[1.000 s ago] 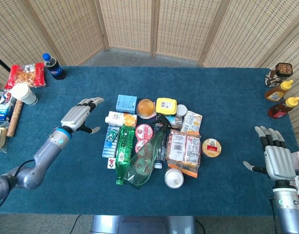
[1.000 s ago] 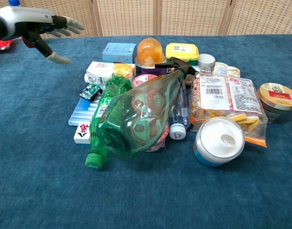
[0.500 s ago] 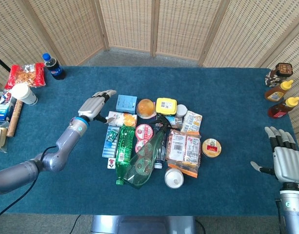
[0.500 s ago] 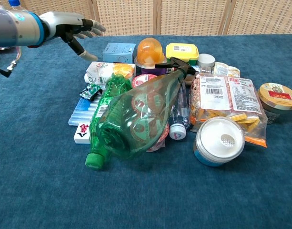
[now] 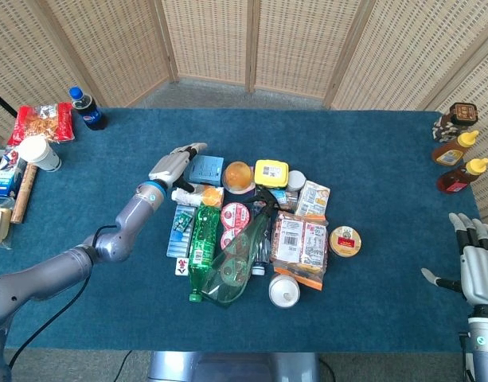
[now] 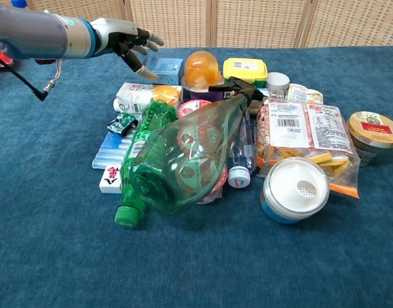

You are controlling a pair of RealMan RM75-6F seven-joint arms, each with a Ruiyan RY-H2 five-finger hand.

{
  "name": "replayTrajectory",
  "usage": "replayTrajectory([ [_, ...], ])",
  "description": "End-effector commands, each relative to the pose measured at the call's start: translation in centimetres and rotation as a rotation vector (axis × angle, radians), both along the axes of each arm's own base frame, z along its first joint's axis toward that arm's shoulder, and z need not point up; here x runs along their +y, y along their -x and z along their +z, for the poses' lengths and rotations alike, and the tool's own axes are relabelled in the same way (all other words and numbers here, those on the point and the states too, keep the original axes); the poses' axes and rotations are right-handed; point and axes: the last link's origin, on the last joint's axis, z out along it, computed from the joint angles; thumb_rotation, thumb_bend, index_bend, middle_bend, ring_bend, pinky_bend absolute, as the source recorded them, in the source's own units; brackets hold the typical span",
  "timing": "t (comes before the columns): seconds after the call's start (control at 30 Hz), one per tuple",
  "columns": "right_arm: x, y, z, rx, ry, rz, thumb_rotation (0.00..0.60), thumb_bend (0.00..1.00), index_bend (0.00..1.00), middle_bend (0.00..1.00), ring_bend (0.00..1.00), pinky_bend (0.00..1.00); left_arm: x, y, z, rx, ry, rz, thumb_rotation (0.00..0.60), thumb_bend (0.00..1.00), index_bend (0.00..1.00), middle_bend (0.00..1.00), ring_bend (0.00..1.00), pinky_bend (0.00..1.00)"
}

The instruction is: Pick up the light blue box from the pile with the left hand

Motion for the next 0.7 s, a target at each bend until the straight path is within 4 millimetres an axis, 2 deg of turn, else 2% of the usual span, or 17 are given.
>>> replayTrajectory([
  [0.03,0.1,0.1,0.2,-0.001,0.008,-0.001,0.552,0.00,0.00,0.00,0.00,0.00,0.4,-0.6,-0.5,-0.004,0.009,0.005,0.600,0.33,0.04,0.00,0.00,0.00],
  [0.1,0.2,0.2,0.4,0.000,0.014,-0.005,0.554,0.00,0.00,0.00,0.00,0.00,0.6,-0.7,-0.7,-0.003,0.010,0.007,0.600,0.33,0.07,0.02,0.02,0.00],
  [0.2,0.4,0.3,0.6,-0.009,0.024,-0.012,0.552,0.00,0.00,0.00,0.00,0.00,0.8,-0.8,-1.1,0.016,0.028,0.010,0.600,0.34,0.12,0.09,0.10,0.00],
  [0.33,0.6,0.4,0.9,-0.022,0.040,-0.012,0.549,0.00,0.00,0.00,0.00,0.00,1.0,-0.6,-1.5,0.070,0.037,0.000,0.600,0.34,0.16,0.09,0.15,0.00],
  [0.47,0.9,0.6,1.0,-0.029,0.044,-0.016,0.554,0.00,0.00,0.00,0.00,0.00,1.1,-0.5,-1.7,0.083,0.021,0.005,0.600,0.35,0.18,0.12,0.20,0.00],
  [0.6,1.1,0.8,1.2,-0.035,0.051,-0.021,0.554,0.00,0.00,0.00,0.00,0.00,1.2,-0.4,-1.7,0.103,-0.011,0.000,0.600,0.41,0.26,0.23,0.36,0.00],
  [0.63,1.1,0.9,1.2,-0.038,0.054,-0.020,0.554,0.00,0.00,0.00,0.00,0.00,1.2,-0.4,-1.7,0.105,-0.021,0.000,0.600,0.43,0.30,0.28,0.43,0.00],
  [0.7,1.2,0.9,1.3,-0.037,0.056,-0.017,0.554,0.00,0.00,0.00,0.00,0.00,1.2,-0.4,-1.6,0.109,-0.034,0.002,0.600,0.46,0.37,0.34,0.51,0.02],
])
